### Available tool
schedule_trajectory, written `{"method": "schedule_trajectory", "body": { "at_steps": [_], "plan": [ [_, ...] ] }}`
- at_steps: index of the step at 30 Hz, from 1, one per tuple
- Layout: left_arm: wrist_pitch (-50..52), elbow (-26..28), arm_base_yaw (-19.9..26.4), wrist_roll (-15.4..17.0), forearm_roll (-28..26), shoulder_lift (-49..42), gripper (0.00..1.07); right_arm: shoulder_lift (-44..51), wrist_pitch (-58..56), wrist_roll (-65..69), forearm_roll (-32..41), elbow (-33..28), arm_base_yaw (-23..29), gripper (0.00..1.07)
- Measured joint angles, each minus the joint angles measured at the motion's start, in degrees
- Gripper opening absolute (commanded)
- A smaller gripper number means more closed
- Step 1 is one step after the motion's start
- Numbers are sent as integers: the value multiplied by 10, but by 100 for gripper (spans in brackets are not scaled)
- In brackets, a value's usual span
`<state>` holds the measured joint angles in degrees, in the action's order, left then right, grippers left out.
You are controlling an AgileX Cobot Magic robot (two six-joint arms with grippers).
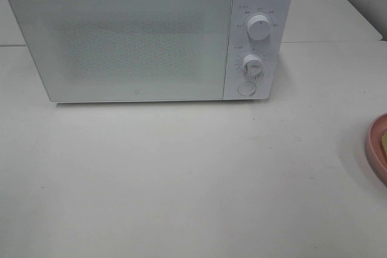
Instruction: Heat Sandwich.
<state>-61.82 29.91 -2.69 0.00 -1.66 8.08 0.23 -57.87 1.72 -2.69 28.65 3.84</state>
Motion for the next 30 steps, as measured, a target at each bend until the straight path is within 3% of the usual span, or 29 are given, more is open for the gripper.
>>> {"method": "schedule_trajectory", "body": {
  "at_steps": [7,30],
  "plan": [
    [1,0,0,0,-9,-83,98,0,0,0,0,0,0,76],
    [1,-3,0,0,-9,-83,98,0,0,0,0,0,0,76]
  ]
}}
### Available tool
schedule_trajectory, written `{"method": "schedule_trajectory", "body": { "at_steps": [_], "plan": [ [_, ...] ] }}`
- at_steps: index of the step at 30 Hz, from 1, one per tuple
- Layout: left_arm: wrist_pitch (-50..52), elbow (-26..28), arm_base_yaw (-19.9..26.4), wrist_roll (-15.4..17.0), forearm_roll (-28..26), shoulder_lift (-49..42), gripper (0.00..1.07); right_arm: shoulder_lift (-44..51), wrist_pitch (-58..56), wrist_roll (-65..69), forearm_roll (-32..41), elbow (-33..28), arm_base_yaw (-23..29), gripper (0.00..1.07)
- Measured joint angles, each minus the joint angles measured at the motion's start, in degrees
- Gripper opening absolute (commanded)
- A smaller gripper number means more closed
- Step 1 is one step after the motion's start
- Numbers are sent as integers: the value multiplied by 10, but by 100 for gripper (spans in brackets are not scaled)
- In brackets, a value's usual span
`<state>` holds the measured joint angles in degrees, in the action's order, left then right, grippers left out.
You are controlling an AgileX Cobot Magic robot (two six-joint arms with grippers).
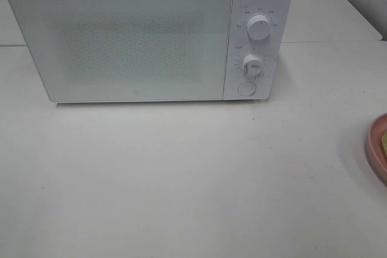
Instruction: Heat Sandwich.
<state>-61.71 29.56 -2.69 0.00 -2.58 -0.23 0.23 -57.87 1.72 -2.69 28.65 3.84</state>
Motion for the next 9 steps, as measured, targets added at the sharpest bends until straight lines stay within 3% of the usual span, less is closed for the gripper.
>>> {"method": "schedule_trajectory", "body": {
  "at_steps": [9],
  "plan": [
    [0,0,0,0,0,0,98,0,0,0,0,0,0,76]
  ]
}}
